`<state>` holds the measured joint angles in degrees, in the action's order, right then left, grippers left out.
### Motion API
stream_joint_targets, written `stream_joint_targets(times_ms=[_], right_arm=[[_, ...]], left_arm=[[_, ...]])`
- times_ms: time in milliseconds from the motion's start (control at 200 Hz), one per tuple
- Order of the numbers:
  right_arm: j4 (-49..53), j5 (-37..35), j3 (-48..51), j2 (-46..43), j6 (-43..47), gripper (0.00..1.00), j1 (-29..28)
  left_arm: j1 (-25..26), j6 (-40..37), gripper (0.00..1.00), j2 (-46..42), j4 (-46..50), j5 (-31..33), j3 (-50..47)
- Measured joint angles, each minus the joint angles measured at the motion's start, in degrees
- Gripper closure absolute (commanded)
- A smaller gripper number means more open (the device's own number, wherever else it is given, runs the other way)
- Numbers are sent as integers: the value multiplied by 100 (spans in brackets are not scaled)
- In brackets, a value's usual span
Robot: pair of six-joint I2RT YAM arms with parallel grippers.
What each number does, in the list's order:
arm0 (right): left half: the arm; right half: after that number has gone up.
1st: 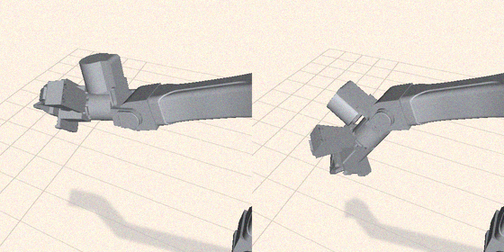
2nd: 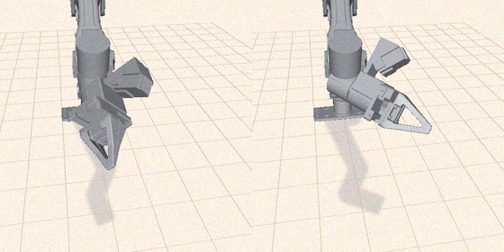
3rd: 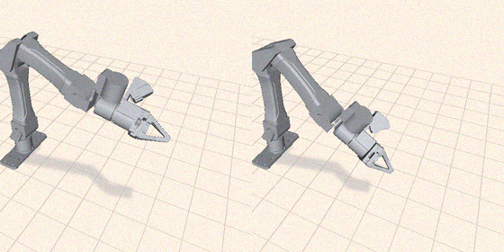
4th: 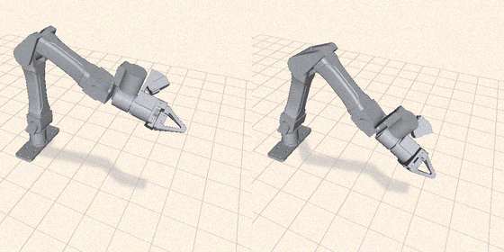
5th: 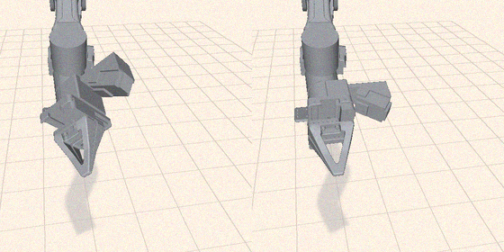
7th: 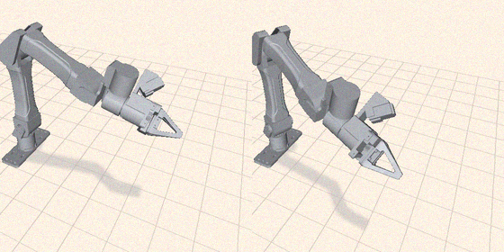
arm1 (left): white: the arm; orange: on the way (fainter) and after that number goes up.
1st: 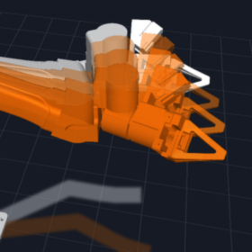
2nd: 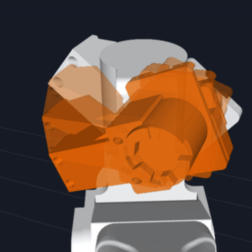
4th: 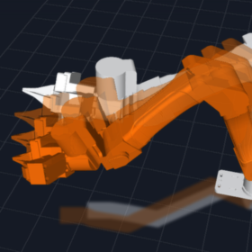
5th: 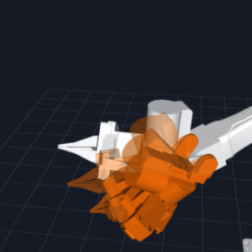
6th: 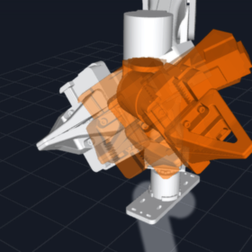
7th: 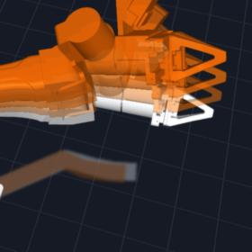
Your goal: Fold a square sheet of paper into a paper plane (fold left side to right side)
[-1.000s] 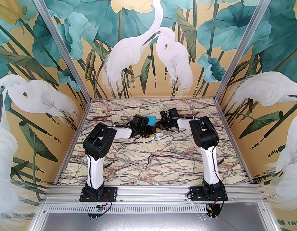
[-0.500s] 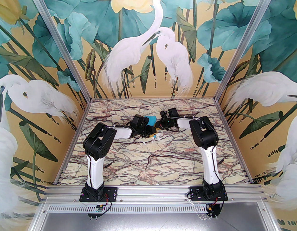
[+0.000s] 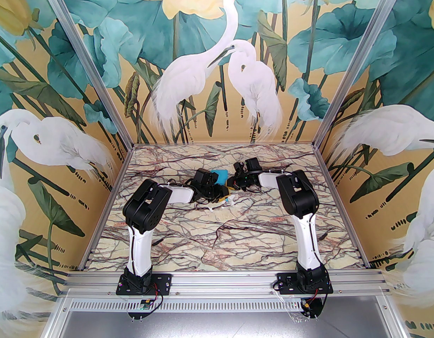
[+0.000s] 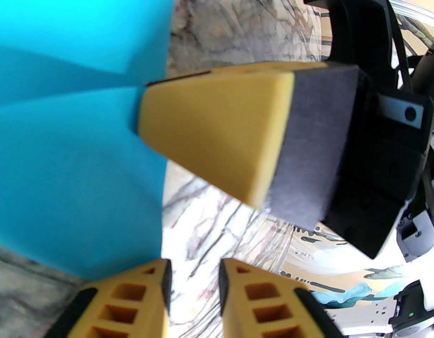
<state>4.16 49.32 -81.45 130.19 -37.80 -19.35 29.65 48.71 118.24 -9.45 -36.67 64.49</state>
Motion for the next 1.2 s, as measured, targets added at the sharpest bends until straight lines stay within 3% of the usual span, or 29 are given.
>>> stream_joint_targets(times_ms=[755,1195], right_arm=[[0,-17,-4,0,0,100,0],[-4,-22,-4,0,-2,100,-2]], left_arm=[[74,-109,70,31,876,236,372],[306,-354,72,297,2354,872,1342]])
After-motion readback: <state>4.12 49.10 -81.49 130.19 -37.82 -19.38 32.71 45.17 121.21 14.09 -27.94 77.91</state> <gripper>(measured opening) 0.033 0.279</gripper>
